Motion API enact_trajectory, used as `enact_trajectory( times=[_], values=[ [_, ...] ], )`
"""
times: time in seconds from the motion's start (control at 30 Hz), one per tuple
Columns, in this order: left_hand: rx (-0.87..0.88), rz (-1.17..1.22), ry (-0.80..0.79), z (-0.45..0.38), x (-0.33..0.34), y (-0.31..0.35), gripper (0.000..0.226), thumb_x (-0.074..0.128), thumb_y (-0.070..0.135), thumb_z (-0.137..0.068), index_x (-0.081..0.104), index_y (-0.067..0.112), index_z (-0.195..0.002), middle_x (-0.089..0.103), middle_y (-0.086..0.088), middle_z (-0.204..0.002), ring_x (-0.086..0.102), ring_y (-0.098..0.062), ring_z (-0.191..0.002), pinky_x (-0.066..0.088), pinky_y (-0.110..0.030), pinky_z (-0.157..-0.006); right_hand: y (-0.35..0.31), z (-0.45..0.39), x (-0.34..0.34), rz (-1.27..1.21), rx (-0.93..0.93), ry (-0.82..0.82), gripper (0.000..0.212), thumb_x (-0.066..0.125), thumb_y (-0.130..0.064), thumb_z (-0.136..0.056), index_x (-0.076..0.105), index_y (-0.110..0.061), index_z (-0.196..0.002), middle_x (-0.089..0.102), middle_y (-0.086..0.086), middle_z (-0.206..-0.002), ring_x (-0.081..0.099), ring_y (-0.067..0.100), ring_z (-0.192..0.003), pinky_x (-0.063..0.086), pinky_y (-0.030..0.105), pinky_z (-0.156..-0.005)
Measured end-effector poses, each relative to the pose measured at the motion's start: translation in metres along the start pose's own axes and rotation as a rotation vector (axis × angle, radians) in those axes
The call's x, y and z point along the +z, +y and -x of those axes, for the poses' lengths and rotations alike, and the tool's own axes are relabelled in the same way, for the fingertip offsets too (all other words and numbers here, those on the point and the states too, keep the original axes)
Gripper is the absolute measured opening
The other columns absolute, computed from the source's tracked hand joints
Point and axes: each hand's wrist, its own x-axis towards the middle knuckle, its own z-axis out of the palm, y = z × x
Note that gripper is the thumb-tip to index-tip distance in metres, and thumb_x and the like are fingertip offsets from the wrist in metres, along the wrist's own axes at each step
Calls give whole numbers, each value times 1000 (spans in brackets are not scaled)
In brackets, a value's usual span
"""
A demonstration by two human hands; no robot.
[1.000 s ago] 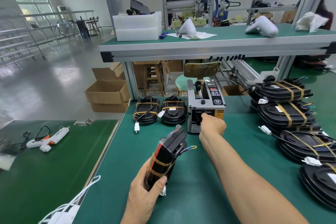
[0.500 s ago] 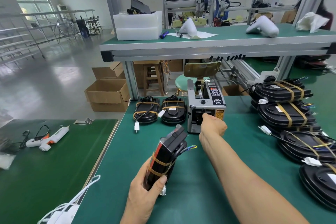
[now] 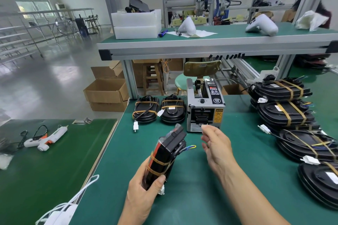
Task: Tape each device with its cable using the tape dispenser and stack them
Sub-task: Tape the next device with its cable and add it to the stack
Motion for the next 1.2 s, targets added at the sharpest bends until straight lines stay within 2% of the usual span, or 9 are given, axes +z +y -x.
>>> enact_trajectory(
  times=[0.13, 0.23, 0.33, 0.4, 0.5, 0.57, 0.73, 1.0, 1.2],
  values=[
    [2, 15, 12, 1, -1, -3, 72, 87, 64, -78, 64, 46, -144, 80, 0, -117, 73, -16, -107, 53, -29, -99, -25, 29, 13, 75, -63, -334, 11, 79, -25, -82, 76, -29, -73, 77, -10, -104, 67, 10, -103, 47, 31, -91],
    [-6, 13, 2, 1, -3, -8, 77, 88, 64, -79, 64, 36, -147, 76, -5, -101, 67, -21, -95, 51, -42, -96, -31, 37, 22, 179, -60, -434, 8, 77, -25, -82, 74, -24, -75, 76, -11, -120, 67, 12, -117, 48, 33, -101],
    [-11, 10, -10, 2, -4, -7, 75, 87, 63, -81, 64, 35, -147, 77, -5, -105, 70, -24, -99, 54, -42, -97, -29, 38, 27, 174, -22, -475, 17, 71, -12, -94, 73, -19, -79, 75, -6, -124, 65, 16, -116, 44, 35, -100],
    [-10, 2, -18, 2, -5, -7, 74, 86, 62, -83, 63, 34, -147, 78, -4, -113, 72, -21, -104, 55, -38, -99, -28, 39, 29, 162, -19, -490, 22, 70, -9, -94, 74, -20, -74, 75, -2, -124, 66, 18, -119, 42, 36, -96],
    [-27, 12, -30, 1, -5, -10, 76, 86, 58, -85, 61, 29, -150, 75, -3, -98, 68, -21, -93, 52, -43, -93, -27, 40, 30, 190, -45, -492, 20, 73, -8, -91, 75, -18, -73, 75, -1, -121, 66, 15, -123, 44, 38, -99],
    [-28, 7, -29, 1, -6, -14, 76, 86, 57, -86, 60, 28, -151, 74, -4, -96, 67, -22, -91, 52, -44, -92, -27, 41, 31, 222, -65, -480, 10, 79, -15, -84, 76, -16, -74, 75, -2, -121, 66, 7, -120, 43, 39, -108],
    [-41, -15, -27, 0, -9, -21, 74, 86, 54, -89, 59, 26, -152, 75, -5, -98, 69, -23, -91, 53, -43, -89, -27, 45, 35, 253, -107, -456, 9, 77, -27, -68, 76, -19, -67, 76, 2, -118, 64, -5, -116, 43, 36, -106],
    [-25, -18, -12, -1, -7, -21, 77, 86, 58, -86, 59, 27, -151, 76, -4, -100, 69, -20, -92, 53, -38, -91, -17, 40, 32, 217, -85, -455, 24, 75, -4, -88, 77, -17, -67, 77, 2, -118, 65, -4, -116, 47, 35, -97],
    [-25, -3, -8, -1, -6, -21, 77, 87, 57, -85, 60, 27, -150, 75, -5, -95, 69, -23, -89, 54, -42, -88, -17, 41, 32, 236, -88, -428, 15, 73, -3, -88, 74, -7, -74, 79, 5, -109, 64, -3, -118, 48, 30, -86]
  ],
)
